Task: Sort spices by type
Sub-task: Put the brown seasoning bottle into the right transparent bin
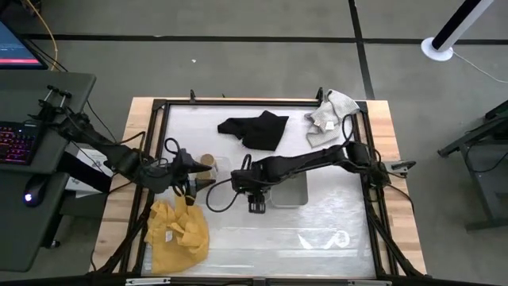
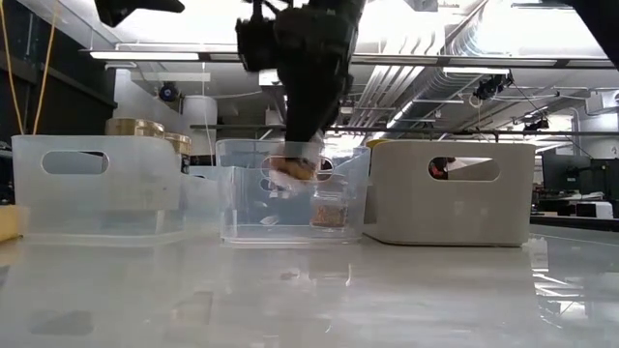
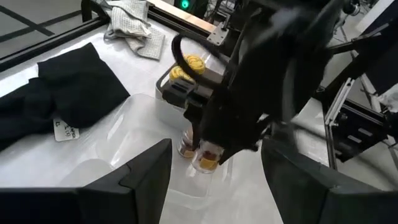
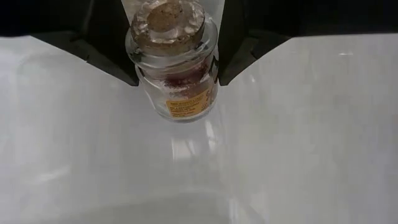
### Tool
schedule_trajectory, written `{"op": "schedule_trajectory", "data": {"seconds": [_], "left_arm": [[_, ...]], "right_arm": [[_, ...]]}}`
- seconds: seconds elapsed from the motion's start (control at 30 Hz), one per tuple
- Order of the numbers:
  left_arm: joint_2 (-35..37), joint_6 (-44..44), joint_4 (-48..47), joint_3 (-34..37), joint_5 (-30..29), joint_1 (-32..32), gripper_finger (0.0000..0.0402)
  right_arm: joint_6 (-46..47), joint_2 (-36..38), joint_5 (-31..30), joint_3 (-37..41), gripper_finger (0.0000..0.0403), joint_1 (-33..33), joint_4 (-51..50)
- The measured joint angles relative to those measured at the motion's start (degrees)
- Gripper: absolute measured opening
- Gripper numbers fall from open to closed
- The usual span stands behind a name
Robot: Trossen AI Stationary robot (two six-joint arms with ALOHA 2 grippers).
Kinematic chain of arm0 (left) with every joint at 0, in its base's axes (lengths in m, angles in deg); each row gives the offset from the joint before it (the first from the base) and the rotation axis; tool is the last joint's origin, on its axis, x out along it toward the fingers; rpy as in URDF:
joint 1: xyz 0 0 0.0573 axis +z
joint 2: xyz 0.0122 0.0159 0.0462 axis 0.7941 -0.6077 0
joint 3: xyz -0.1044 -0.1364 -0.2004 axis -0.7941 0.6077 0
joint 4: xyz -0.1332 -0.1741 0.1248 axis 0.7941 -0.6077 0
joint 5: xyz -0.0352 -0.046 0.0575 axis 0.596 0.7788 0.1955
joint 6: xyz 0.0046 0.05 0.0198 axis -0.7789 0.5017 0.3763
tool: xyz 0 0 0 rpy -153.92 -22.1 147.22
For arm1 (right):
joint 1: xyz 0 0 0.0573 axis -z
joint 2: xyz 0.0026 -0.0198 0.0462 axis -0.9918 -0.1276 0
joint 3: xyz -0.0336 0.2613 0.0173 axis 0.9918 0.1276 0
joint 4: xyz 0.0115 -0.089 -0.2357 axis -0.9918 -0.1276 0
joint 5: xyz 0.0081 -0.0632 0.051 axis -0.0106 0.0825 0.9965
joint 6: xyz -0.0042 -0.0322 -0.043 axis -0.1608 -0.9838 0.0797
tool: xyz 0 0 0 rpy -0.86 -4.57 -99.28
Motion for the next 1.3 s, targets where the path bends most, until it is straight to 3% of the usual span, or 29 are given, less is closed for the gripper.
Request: {"op": "schedule_trajectory", "data": {"seconds": [0.67,1.13,1.3], "left_arm": [[-0.05,-0.12,-0.20,0.00,-0.25,-0.16,0.0229],[-0.05,-0.12,-1.68,-0.02,-0.24,-0.16,0.0229],[-0.05,-0.13,-1.86,-0.07,-0.26,-0.14,0.0229]], "right_arm": [[17.37,-2.62,3.65,-0.02,0.0217,0.14,-2.38],[14.06,-1.81,3.60,-0.82,0.0220,1.11,-2.77],[15.23,-0.72,0.40,-3.09,0.0220,3.00,-3.05]]}}
